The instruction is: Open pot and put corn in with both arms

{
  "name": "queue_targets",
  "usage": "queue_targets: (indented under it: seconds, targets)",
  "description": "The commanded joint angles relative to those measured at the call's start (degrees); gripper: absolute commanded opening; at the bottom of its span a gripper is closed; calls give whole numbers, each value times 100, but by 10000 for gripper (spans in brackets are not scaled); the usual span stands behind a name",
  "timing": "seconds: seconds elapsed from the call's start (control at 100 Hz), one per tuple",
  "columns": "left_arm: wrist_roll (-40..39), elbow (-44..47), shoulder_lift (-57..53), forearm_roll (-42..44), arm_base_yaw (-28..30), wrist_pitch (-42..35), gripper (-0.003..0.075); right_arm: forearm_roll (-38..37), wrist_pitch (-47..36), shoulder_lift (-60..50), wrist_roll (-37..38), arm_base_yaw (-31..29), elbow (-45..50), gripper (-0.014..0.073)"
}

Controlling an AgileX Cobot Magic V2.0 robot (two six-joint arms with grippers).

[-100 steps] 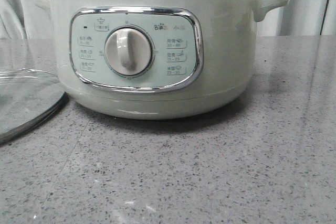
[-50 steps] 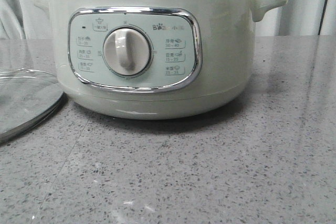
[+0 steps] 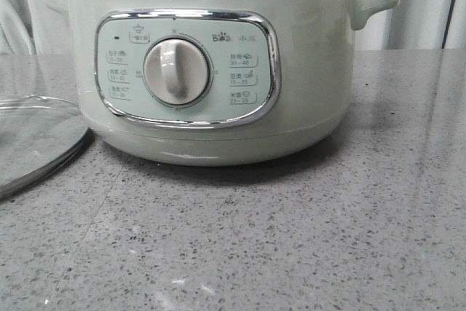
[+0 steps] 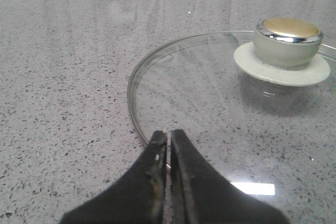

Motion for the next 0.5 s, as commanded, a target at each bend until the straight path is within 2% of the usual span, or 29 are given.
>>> queue_targets:
  seconds: [0.0,0.32,0.49]
  targets:
    - [-56,131,-165,-29,-12,-328,-20,-34,-471,14,-27,-26,-158,-64]
    - [-56,131,-165,-29,-12,-328,-20,-34,-511,-12,-27,-26,-53,-64]
    - [-56,131,-165,-29,-12,-328,-20,-34,-1206,-12,-27,-26,599,-64]
